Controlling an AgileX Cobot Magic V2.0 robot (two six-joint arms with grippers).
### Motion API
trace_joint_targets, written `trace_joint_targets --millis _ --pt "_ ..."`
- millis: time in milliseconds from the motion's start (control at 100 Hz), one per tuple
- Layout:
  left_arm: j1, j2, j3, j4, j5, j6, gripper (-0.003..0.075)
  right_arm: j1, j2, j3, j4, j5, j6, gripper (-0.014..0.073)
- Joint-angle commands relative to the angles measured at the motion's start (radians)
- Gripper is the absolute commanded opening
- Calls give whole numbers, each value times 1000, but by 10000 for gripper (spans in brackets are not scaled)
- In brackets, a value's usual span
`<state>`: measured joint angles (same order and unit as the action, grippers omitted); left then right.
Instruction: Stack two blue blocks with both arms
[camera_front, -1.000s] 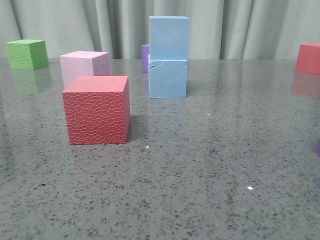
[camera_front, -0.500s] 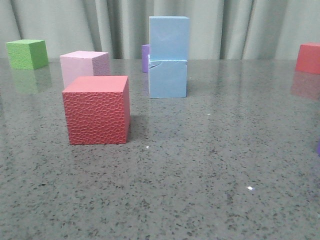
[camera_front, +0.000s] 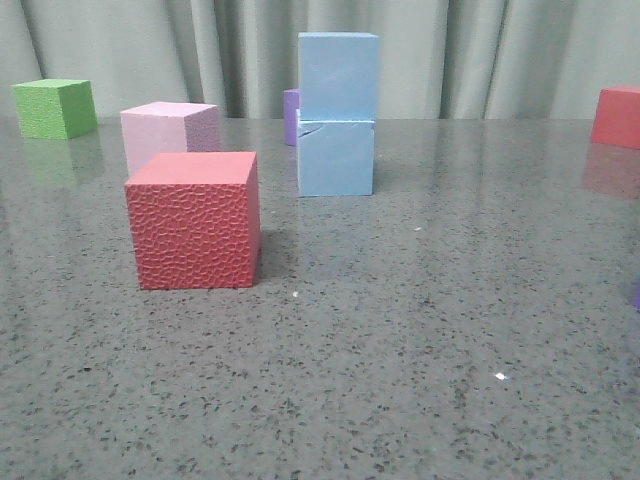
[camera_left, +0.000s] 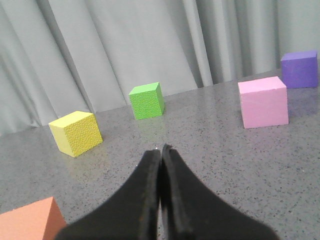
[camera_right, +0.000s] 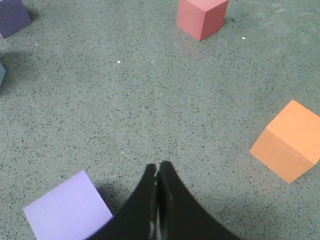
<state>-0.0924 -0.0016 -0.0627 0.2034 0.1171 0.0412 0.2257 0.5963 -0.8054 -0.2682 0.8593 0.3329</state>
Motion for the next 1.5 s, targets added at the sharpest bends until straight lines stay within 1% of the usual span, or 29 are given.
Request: trace_joint_targets --millis 0,270,530,790,1490 --pt "3 -26 2 -18 -83 -1 -19 -8 1 -23 -27 -69 -7 -68" --pt "3 -36 59 -33 -117 -10 -19 -8 1 -23 -27 -69 -7 -68" --pt "3 -36 103 -53 -226 -15 -19 -8 1 -23 -27 -69 -7 -68" --pt "3 -36 103 -94 -222 -19 -19 -8 1 -23 -27 -69 -7 -68" --pt "3 -36 103 -102 -222 -19 -19 -8 1 -23 -27 -69 -7 -68"
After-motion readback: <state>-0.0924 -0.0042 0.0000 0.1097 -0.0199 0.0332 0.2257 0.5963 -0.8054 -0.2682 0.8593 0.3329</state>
